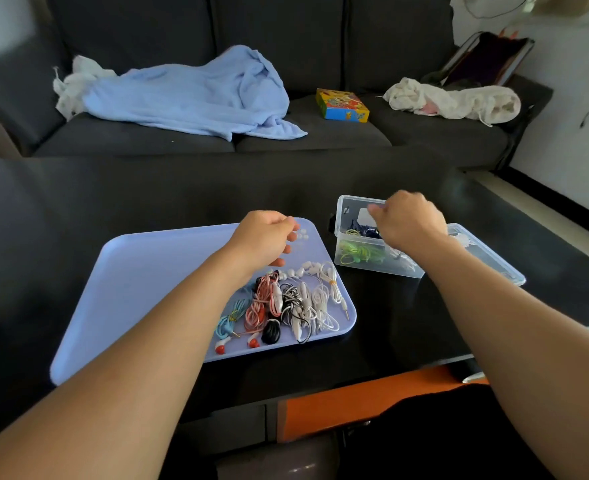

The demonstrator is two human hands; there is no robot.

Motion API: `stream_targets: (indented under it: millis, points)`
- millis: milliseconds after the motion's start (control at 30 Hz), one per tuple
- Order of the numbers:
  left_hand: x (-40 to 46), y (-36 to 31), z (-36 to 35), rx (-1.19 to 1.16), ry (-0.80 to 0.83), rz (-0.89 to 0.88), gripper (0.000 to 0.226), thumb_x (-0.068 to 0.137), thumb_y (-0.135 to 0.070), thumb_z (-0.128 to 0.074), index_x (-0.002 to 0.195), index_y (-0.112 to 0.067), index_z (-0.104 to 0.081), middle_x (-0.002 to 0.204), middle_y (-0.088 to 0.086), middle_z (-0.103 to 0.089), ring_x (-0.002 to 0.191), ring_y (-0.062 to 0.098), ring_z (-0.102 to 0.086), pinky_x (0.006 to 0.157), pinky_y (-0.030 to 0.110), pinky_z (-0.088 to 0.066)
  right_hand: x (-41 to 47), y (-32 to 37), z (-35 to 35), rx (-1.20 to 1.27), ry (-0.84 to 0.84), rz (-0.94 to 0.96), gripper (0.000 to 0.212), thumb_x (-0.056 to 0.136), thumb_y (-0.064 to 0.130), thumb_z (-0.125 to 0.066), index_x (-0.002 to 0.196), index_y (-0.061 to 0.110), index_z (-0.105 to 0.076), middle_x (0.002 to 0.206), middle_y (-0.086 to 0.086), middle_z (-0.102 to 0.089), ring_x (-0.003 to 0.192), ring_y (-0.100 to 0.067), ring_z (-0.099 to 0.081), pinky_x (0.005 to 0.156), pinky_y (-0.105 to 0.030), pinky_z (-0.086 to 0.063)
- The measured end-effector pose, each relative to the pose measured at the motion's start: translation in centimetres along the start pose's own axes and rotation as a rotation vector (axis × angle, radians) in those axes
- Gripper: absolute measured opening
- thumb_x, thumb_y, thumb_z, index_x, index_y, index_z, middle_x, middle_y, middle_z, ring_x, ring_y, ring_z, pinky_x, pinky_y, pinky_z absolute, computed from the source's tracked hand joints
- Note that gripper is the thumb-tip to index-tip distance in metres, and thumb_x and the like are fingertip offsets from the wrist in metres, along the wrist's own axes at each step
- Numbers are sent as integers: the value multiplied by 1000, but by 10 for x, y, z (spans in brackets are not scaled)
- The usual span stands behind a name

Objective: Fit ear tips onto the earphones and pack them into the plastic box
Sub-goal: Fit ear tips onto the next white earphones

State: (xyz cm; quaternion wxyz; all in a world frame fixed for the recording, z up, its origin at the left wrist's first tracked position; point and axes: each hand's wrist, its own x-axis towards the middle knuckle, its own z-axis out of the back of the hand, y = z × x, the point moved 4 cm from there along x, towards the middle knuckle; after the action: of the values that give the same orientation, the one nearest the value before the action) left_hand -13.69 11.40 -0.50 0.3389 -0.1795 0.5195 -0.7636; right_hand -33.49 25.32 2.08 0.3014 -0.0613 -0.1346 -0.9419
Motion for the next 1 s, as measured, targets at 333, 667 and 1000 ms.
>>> stream_targets:
  millis: [333,667,1000]
  points:
    - [-14,44,89,829,8,157,53,84,-63,-63,87,-11,-73,88,9,-73,78,25,-67,75,36,-55,-58,141,-38,244,394,712,13,86,27,-75,90,16,-80,84,7,-74,80,-10,-69,80,-28,-56]
    - [-32,75,96,793,305,139,23,75,-39,-84,86,-26,-69,90,-6,-70,82,12,-65,76,31,-55,-14,136,-64,421,147,462,10,88,18,-71,85,14,-79,78,1,-73,66,-10,-64,59,-18,-49]
    - [-23,42,85,-603,62,338,16,99,-19,-55,102,-8,-65,82,9,-71,68,19,-70,67,32,-61,-8,127,-84,464,162,357,11,87,17,-76,96,12,-78,76,1,-67,63,-10,-59,56,-17,-43]
